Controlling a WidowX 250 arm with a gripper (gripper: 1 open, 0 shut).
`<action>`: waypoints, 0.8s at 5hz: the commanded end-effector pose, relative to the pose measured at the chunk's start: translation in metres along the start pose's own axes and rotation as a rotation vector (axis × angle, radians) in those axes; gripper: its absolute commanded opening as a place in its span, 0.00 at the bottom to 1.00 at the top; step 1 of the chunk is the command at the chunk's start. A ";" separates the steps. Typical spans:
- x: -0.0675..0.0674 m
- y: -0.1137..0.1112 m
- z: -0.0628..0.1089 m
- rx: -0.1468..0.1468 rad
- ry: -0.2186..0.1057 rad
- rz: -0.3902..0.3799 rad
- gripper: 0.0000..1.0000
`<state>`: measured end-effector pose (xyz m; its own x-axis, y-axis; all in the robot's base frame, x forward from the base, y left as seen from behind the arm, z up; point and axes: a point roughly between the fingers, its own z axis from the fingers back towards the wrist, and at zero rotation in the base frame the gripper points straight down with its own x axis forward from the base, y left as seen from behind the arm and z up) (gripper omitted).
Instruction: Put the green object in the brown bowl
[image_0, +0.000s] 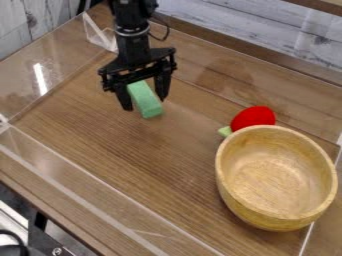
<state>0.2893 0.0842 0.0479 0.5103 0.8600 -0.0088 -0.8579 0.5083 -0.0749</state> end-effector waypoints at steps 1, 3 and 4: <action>0.009 -0.019 0.000 -0.038 -0.041 -0.014 1.00; 0.017 -0.025 0.000 -0.035 -0.085 0.025 1.00; 0.023 -0.022 0.005 -0.028 -0.109 0.099 1.00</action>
<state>0.3099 0.0867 0.0344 0.4235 0.9049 0.0435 -0.9033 0.4254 -0.0556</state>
